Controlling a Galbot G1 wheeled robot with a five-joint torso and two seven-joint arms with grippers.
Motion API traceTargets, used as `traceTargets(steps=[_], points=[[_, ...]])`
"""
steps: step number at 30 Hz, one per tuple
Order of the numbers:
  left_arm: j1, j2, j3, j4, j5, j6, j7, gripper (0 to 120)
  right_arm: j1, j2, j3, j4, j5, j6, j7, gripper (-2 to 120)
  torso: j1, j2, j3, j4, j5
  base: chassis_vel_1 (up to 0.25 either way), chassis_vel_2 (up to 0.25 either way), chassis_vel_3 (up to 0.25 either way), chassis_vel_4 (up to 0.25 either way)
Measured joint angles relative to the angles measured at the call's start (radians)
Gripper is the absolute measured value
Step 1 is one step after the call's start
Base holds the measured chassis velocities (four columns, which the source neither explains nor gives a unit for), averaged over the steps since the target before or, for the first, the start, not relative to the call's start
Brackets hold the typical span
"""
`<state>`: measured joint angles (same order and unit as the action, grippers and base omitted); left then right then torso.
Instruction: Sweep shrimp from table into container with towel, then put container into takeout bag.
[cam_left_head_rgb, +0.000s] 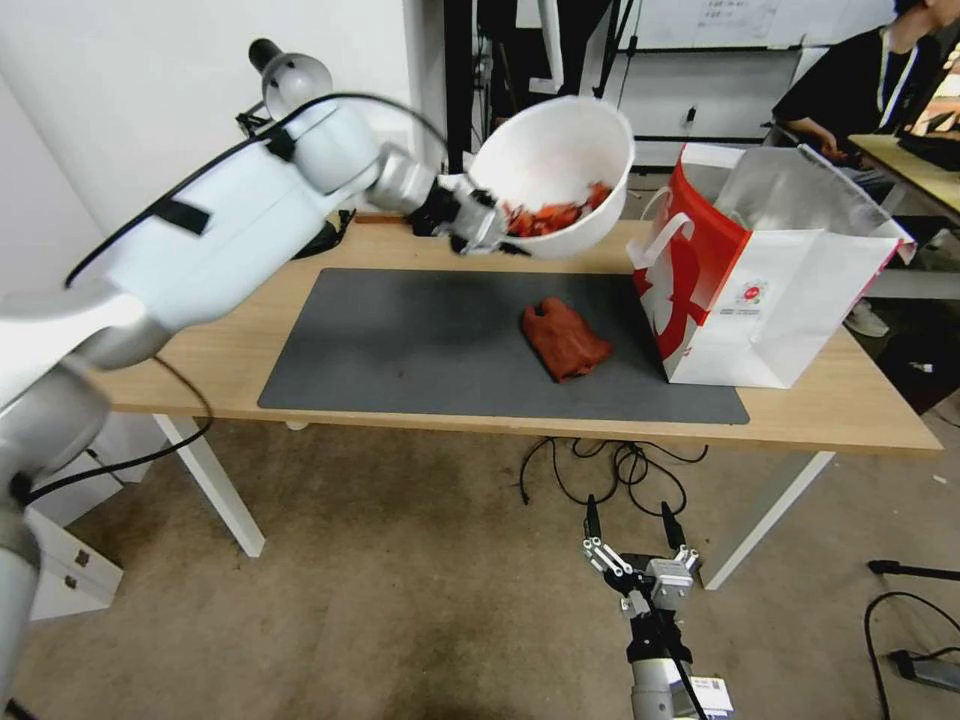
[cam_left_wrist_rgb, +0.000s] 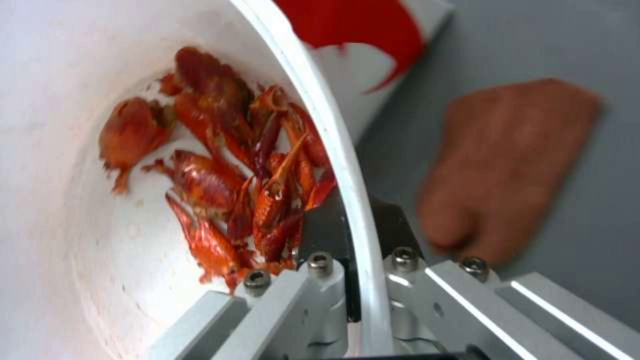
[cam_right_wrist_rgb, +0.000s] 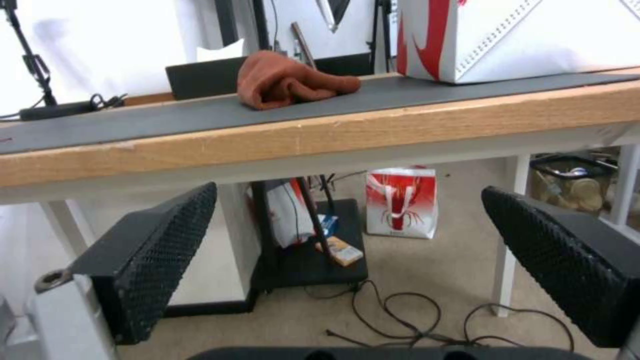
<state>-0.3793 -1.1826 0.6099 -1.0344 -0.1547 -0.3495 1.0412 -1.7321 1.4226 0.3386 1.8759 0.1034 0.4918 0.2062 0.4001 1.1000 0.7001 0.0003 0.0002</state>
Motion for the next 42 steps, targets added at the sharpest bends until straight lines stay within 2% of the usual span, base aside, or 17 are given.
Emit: traceTargets(steps=[2,3,5,6,10,12,14,15,17,18,20,23,24,26,31,36,42], points=[[-0.031,-0.077,-0.008,0.092,-0.002,-0.01,0.0,0,0.0,-0.004,0.0,-0.002,0.002,-0.002,-0.004,100,0.0,0.0,0.0,-0.0003,0.0002,0.0,0.0,0.0,0.0],[-0.031,-0.077,-0.008,0.092,-0.002,-0.01,0.0,0,0.0,-0.004,0.0,-0.002,0.002,-0.002,-0.004,100,0.0,0.0,0.0,-0.0003,0.0002,0.0,0.0,0.0,0.0],[-0.064,-0.161,-0.012,0.18,-0.003,-0.017,0.0,0,0.002,-0.003,-0.001,-0.006,0.003,-0.002,-0.008,100,0.0,0.0,0.0,-0.0004,0.0003,0.0,0.0,0.0,0.0],[-0.064,-0.161,-0.012,0.18,-0.003,-0.017,0.0,0,0.002,-0.003,-0.001,-0.006,0.003,-0.002,-0.008,100,0.0,0.0,0.0,-0.0004,0.0003,0.0,0.0,0.0,0.0],[-0.102,-0.278,-0.014,0.276,-0.008,-0.02,0.003,0,0.005,-0.001,-0.005,-0.015,0.003,-0.002,-0.013,100,0.0,0.0,0.0,-0.0004,0.0002,0.0,0.0,0.0,0.0],[-0.106,-0.291,-0.012,0.287,-0.008,-0.02,0.004,0,0.005,-0.002,-0.005,-0.016,0.003,-0.002,-0.013,100,0.0,0.0,0.0,-0.0005,0.0,0.0,0.0,0.0,0.0],[-0.125,-0.35,-0.001,0.338,-0.006,-0.021,0.005,0,0.005,-0.006,-0.002,-0.017,0.005,-0.002,-0.013,100,0.0,0.0,0.0,-0.0003,0.0001,0.0,0.0,0.0,0.0],[-0.125,-0.35,-0.001,0.338,-0.006,-0.021,0.005,0,0.005,-0.006,-0.002,-0.017,0.005,-0.002,-0.013,100,0.0,0.0,0.0,-0.0003,0.0001,0.0,0.0,0.0,0.0],[-0.134,-0.388,0.002,0.366,-0.007,-0.016,0.004,0,0.004,-0.008,0.0,-0.018,0.006,-0.001,-0.013,100,0.0,0.0,0.0,-0.0003,-0.0001,0.0,0.0,0.0,0.0],[-0.142,-0.42,0.004,0.383,-0.011,-0.005,0.0,0,0.001,-0.008,0.001,-0.022,0.006,0.002,-0.014,100,0.0,0.0,0.0,-0.0004,0.0,0.0,0.0,0.0,0.0],[-0.146,-0.429,0.012,0.383,-0.019,0.002,-0.004,0,0.0,-0.007,0.001,-0.024,0.006,0.005,-0.016,100,0.0,0.0,0.0,-0.0008,0.0001,0.0,0.0,0.0,0.0],[-0.155,-0.437,0.067,0.369,-0.067,0.043,-0.015,0,-0.003,-0.002,0.0,-0.029,0.006,0.013,-0.019,100,0.0,0.0,0.0,-0.0006,0.0,0.0,0.0,0.0,0.0],[-0.155,-0.437,0.067,0.369,-0.067,0.043,-0.015,0,-0.003,-0.002,0.0,-0.029,0.006,0.013,-0.019,100,0.0,0.0,0.0,-0.0006,0.0,0.0,0.0,0.0,0.0],[-0.161,-0.435,0.096,0.367,-0.098,0.061,-0.02,0,-0.004,0.001,0.0,-0.031,0.007,0.016,-0.022,100,0.0,0.0,0.0,-0.0001,-0.0004,0.0,0.0,0.0,0.0],[-0.176,-0.432,0.122,0.363,-0.121,0.071,-0.03,0,-0.005,0.005,-0.001,-0.033,0.007,0.019,-0.025,100,0.0,0.0,0.0,-0.0001,-0.0004,0.0,0.0,0.0,0.0],[-0.198,-0.43,0.141,0.337,-0.179,0.081,-0.092,0,-0.009,0.008,-0.003,-0.033,0.006,0.022,-0.031,100,0.0,0.0,0.0,-0.0002,-0.0003,0.0,0.0,0.0,0.0],[-0.211,-0.428,0.211,0.291,-0.243,0.092,-0.179,0,-0.016,0.009,0.0,-0.033,0.005,0.028,-0.032,100,0.0,0.0,0.0,-0.0003,-0.0003,0.0,0.0,0.0,0.0]])
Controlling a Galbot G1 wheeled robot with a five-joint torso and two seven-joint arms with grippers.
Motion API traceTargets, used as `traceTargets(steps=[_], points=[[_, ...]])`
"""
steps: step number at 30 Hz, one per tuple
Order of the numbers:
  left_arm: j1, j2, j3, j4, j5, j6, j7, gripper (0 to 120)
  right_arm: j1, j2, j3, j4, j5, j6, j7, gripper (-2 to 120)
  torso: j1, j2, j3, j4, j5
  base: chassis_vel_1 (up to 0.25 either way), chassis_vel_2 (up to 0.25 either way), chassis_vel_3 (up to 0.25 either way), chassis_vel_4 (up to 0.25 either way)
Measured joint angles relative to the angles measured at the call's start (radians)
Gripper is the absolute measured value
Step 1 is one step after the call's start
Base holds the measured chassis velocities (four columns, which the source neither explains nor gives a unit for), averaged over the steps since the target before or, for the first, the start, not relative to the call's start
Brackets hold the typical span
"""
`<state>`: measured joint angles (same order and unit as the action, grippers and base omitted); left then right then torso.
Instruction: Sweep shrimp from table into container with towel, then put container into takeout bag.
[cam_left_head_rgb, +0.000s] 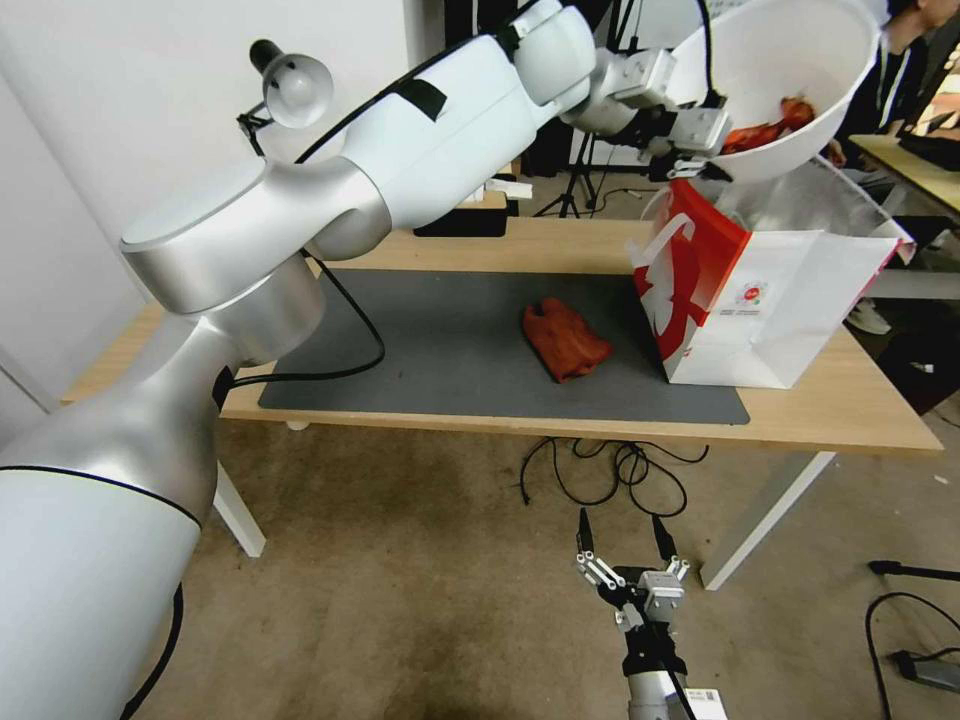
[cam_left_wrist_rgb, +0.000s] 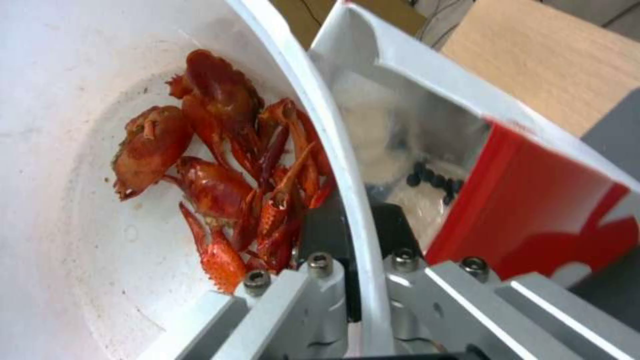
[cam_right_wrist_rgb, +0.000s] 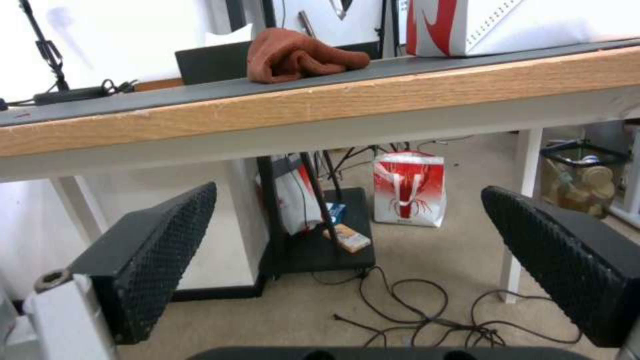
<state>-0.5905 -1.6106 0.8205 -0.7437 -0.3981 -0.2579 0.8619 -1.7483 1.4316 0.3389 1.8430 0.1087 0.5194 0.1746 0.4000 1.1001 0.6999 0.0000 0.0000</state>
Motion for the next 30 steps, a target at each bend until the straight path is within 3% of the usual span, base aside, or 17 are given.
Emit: traceTargets(steps=[9,15,22,30], points=[[-0.008,0.001,0.069,-0.05,-0.09,0.014,-0.077,0,-0.006,0.012,0.004,-0.001,-0.001,0.002,-0.003,100,0.0,0.0,0.0,0.0001,0.0,0.0,0.0,0.0,0.0],[0.001,0.001,0.094,-0.074,-0.103,0.015,-0.087,0,-0.007,0.016,0.004,-0.004,-0.002,0.003,-0.003,100,0.0,0.0,0.0,-0.0001,0.0001,0.0,0.0,0.0,0.0],[0.012,0.002,0.116,-0.091,-0.088,0.015,-0.075,0,-0.009,0.012,0.006,-0.004,-0.002,0.006,-0.004,100,0.0,0.0,0.0,0.0,0.0,0.0,0.0,0.0,0.0],[0.007,0.002,0.13,-0.092,-0.057,0.019,-0.008,0,-0.013,0.005,0.009,-0.003,-0.001,0.01,-0.004,100,0.0,0.0,0.0,0.0001,0.0,0.0,0.0,0.0,0.0]])
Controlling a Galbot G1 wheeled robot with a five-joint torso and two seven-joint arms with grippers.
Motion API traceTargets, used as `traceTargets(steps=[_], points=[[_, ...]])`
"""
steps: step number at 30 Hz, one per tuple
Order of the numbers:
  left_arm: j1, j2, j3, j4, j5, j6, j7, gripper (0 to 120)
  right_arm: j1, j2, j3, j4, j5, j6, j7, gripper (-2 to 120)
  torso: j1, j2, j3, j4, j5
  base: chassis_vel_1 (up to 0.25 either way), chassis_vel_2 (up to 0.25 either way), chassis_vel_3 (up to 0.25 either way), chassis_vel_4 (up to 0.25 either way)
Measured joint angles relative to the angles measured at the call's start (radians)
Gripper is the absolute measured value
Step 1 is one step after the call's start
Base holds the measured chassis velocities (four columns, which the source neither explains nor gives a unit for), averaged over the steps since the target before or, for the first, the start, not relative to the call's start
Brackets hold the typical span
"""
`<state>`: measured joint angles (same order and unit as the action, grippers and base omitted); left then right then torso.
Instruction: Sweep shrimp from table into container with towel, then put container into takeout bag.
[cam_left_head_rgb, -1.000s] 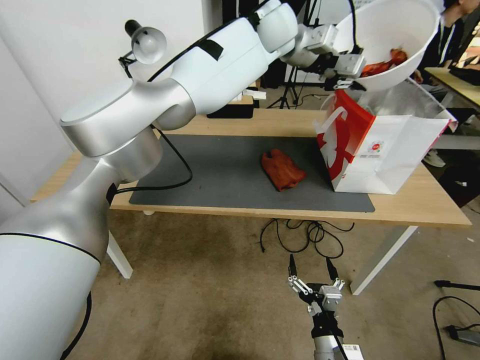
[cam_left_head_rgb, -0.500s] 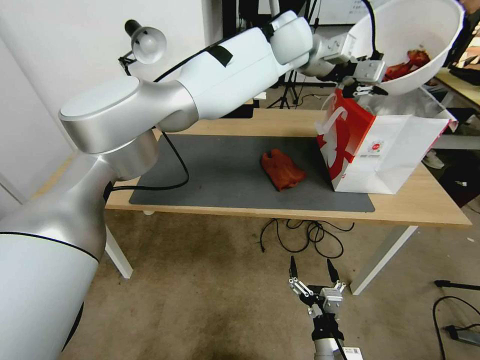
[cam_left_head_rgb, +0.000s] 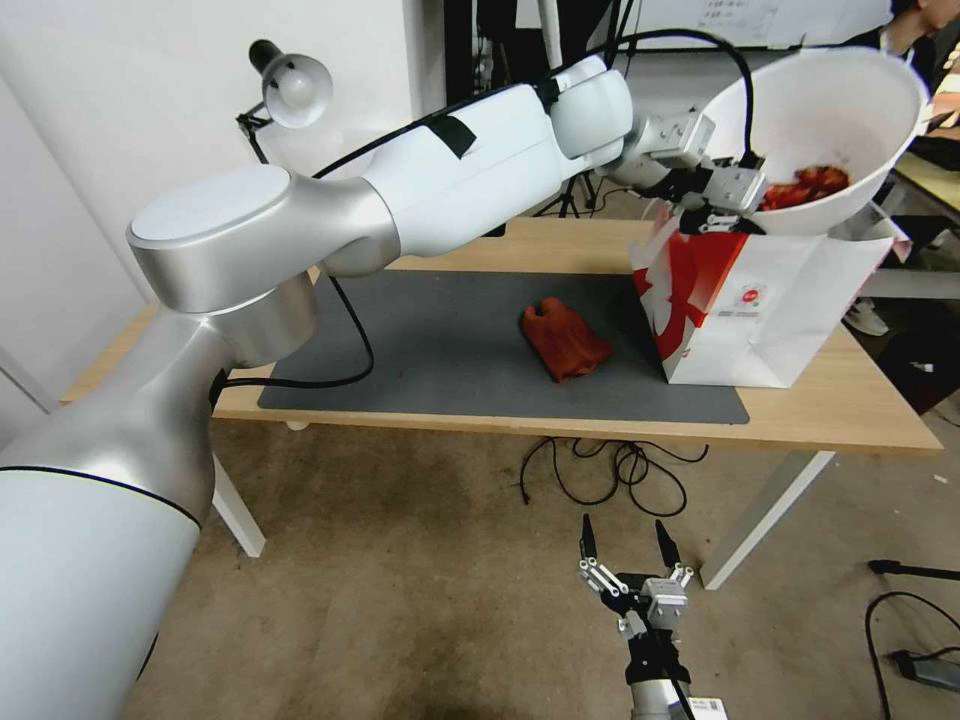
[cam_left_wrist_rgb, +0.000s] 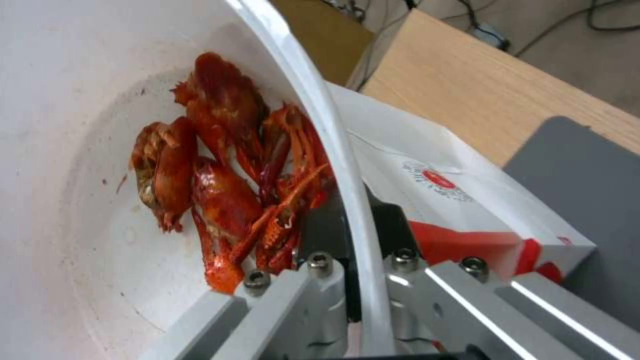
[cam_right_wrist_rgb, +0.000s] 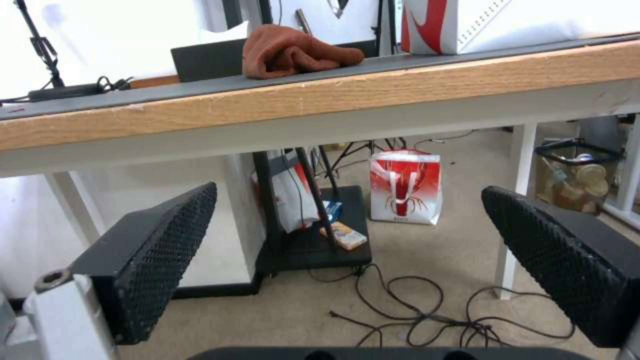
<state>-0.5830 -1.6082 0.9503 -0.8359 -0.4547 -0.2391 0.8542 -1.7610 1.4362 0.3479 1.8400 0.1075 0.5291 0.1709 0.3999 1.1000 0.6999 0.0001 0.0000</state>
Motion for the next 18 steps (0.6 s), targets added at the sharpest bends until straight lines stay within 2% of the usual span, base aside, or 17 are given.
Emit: traceTargets(steps=[8,11,12,15,16,18], points=[[-0.011,0.0,0.013,-0.019,0.008,0.02,0.015,0,0.0,-0.003,0.001,-0.001,0.002,0.004,0.0,100,0.0,0.0,0.0,-0.0001,0.0,0.0,0.0,0.0,0.0],[-0.012,0.0,0.013,-0.022,0.017,0.028,0.012,11,0.001,-0.006,0.001,-0.002,0.003,0.004,0.0,100,0.0,0.0,0.0,-0.0001,0.0,0.0,0.0,0.0,0.0],[-0.012,0.0,0.013,-0.022,0.017,0.028,0.012,11,0.001,-0.006,0.001,-0.002,0.003,0.004,0.0,100,0.0,0.0,0.0,-0.0001,0.0,0.0,0.0,0.0,0.0],[-0.023,0.0,0.013,-0.03,0.021,0.045,0.007,25,0.005,-0.007,0.001,-0.005,0.003,0.004,0.0,100,0.0,0.0,0.0,-0.0001,0.0,0.0,0.0,0.0,0.0],[-0.023,0.0,0.013,-0.03,0.021,0.045,0.007,25,0.005,-0.007,0.001,-0.005,0.003,0.004,0.0,100,0.0,0.0,0.0,-0.0001,0.0,0.0,0.0,0.0,0.0],[-0.025,0.0,0.013,-0.034,0.021,0.05,0.004,37,0.008,-0.007,0.0,-0.009,0.004,0.004,0.0,100,0.0,0.0,0.0,-0.0001,0.0,0.0,0.0,0.0,0.0]])
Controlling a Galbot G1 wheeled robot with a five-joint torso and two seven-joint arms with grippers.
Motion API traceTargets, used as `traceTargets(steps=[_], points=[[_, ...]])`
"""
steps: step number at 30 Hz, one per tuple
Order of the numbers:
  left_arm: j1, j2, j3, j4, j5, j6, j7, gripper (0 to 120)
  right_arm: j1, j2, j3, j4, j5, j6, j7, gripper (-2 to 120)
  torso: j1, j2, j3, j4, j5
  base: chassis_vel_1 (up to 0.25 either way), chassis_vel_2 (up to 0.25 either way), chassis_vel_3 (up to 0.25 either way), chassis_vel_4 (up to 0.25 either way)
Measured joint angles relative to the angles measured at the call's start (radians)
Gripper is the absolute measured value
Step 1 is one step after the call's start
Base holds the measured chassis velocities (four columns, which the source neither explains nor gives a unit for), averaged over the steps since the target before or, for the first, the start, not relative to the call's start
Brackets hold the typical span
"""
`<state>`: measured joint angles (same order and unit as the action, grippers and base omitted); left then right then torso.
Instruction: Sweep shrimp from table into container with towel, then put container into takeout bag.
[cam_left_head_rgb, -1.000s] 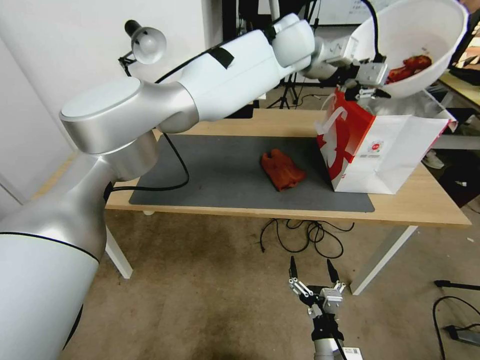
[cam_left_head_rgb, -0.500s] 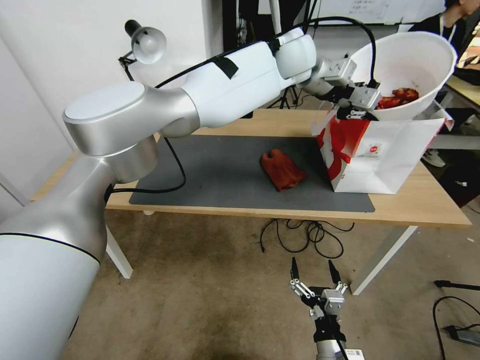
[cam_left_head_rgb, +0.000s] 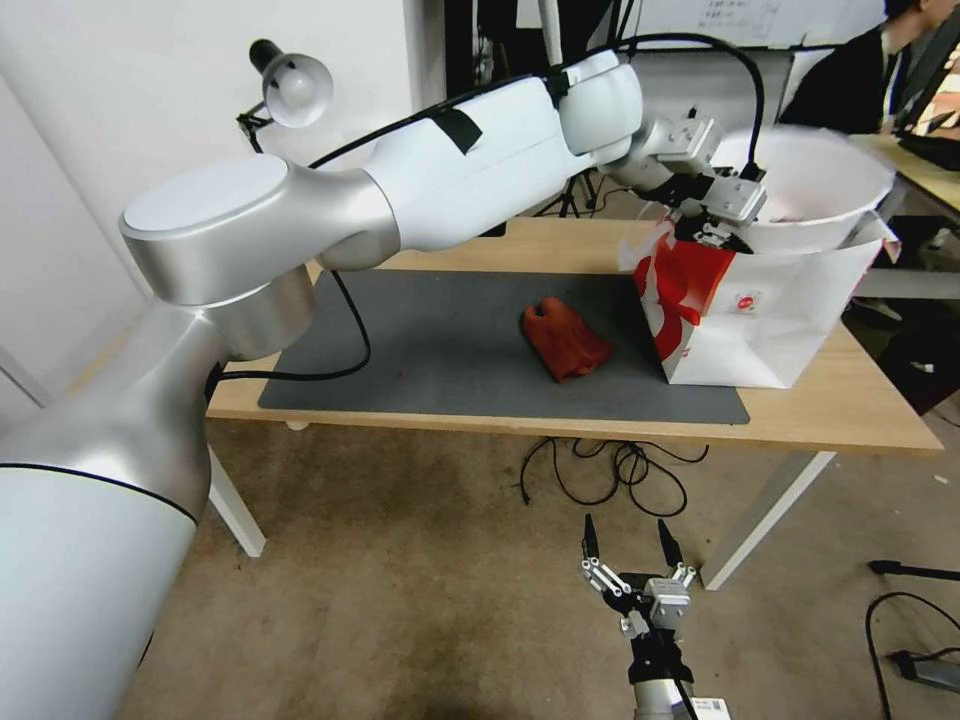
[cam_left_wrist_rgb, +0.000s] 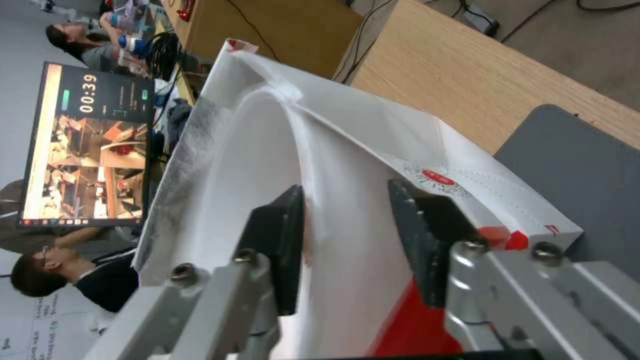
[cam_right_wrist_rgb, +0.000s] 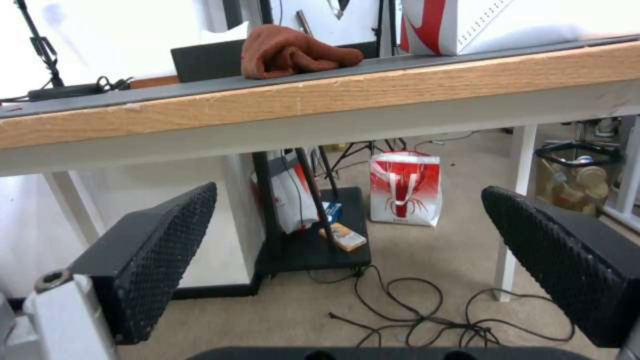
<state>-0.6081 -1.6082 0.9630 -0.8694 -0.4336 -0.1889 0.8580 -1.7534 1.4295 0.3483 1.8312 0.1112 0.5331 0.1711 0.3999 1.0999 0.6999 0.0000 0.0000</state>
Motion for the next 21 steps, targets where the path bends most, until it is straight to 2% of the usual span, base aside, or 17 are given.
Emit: traceTargets(steps=[2,3,4,6,7,10,12,14,16,17,18,19,21], points=[[0.0,0.0,-0.001,0.0,0.0,0.001,0.0,40,0.001,0.0,-0.001,-0.002,0.0,0.0,0.0,100,0.0,0.0,0.0,-0.0001,0.0,0.0,0.0,0.0,0.0],[0.004,0.0,-0.005,-0.001,0.0,0.001,-0.002,47,0.003,0.0,-0.001,-0.004,0.0,0.0,0.0,100,0.0,0.0,0.0,0.0,0.0,0.0,0.0,0.0,0.0],[0.004,0.0,-0.005,-0.001,0.0,0.001,-0.002,47,0.003,0.0,-0.001,-0.004,0.0,0.0,0.0,100,0.0,0.0,0.0,0.0,0.0,0.0,0.0,0.0,0.0],[0.013,0.0,-0.018,-0.003,-0.001,0.0,-0.01,57,0.007,0.001,-0.003,-0.006,0.001,0.0,0.0,100,0.0,0.0,0.0,0.0,0.0,0.0,0.0,0.0,0.0],[0.013,0.0,-0.018,-0.003,-0.001,0.0,-0.01,57,0.007,0.001,-0.003,-0.006,0.001,0.0,0.0,100,0.0,0.0,0.0,0.0,0.0,0.0,0.0,0.0,0.0],[0.019,0.0,-0.041,-0.009,-0.009,0.002,-0.024,72,0.011,0.001,-0.004,-0.008,0.001,-0.002,0.0,100,0.0,0.0,0.0,0.0,0.0,0.0,0.0,0.0,0.0],[0.02,0.0,-0.045,-0.01,-0.011,0.003,-0.024,75,0.012,0.001,-0.004,-0.008,0.001,-0.002,0.0,100,0.0,0.0,0.0,-0.0001,0.0,0.0,0.0,0.0,0.0],[0.031,0.0,-0.068,-0.005,-0.011,0.001,-0.017,87,0.015,0.001,-0.005,-0.009,0.001,-0.004,0.0,100,0.0,0.0,0.0,-0.0003,0.0,0.0,0.0,0.0,0.0],[0.038,0.001,-0.084,0.002,-0.008,-0.001,-0.009,90,0.016,0.001,-0.005,-0.01,0.001,-0.005,0.0,100,0.0,0.0,0.0,-0.0002,0.0,0.0,0.0,0.0,0.0],[0.042,0.004,-0.106,0.01,-0.006,-0.003,-0.001,96,0.018,0.001,-0.006,-0.01,0.001,-0.008,0.001,100,0.0,0.0,0.0,-0.0001,0.0,0.0,0.0,0.0,0.0],[0.044,0.009,-0.134,0.016,-0.004,-0.004,0.001,98,0.019,-0.001,-0.007,-0.01,0.001,-0.01,0.001,100,0.0,0.0,0.0,0.0,0.0,0.0,0.0,0.0,0.0],[0.044,0.009,-0.134,0.016,-0.004,-0.004,0.001,98,0.019,-0.001,-0.007,-0.01,0.001,-0.01,0.001,100,0.0,0.0,0.0,0.0,0.0,0.0,0.0,0.0,0.0],[0.044,0.018,-0.182,0.02,0.003,-0.004,-0.001,100,0.019,-0.006,-0.008,-0.007,0.001,-0.012,0.0,100,0.0,0.0,0.0,0.0001,-0.0001,0.0,0.0,0.0,0.0]])
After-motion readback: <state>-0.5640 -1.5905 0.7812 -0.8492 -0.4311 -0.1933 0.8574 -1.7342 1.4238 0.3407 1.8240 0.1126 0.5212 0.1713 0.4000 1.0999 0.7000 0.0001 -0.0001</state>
